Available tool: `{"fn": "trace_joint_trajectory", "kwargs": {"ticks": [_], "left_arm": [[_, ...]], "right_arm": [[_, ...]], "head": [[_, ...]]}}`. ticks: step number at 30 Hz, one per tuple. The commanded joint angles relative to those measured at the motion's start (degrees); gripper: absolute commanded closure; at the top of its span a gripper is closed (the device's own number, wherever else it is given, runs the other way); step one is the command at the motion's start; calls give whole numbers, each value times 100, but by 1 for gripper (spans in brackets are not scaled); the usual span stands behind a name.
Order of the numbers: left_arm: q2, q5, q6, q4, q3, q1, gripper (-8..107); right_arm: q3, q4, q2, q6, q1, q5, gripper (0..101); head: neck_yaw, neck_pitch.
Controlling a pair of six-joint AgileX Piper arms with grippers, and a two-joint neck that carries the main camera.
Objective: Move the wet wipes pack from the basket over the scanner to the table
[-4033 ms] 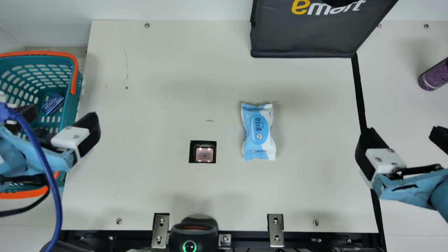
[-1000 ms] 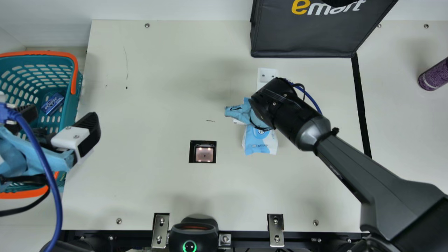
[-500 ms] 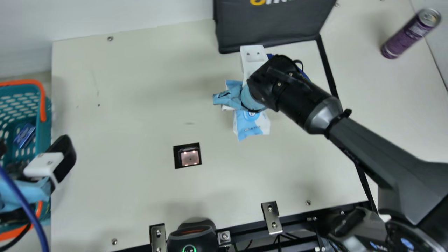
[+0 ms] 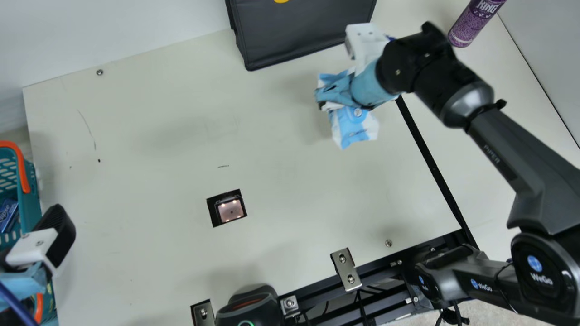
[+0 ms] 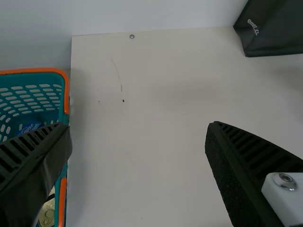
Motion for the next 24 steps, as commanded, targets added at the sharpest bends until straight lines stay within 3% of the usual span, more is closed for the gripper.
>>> {"fn": "trace_joint_trajectory", "kwargs": {"ticks": [1, 10, 24], "left_arm": [[0, 0, 0, 0, 0, 0, 9], [0, 0, 0, 0, 0, 0, 9], [0, 0, 0, 0, 0, 0, 9]], "right_arm": [[-83, 3, 87, -649, -653, -2, 101], [-666, -303, 611, -1275, -1471, -31, 101], [-1654, -763, 1708, -1509, -1806, -101, 101]], "head": [[-13, -166], [-13, -166], [-13, -166]]}}
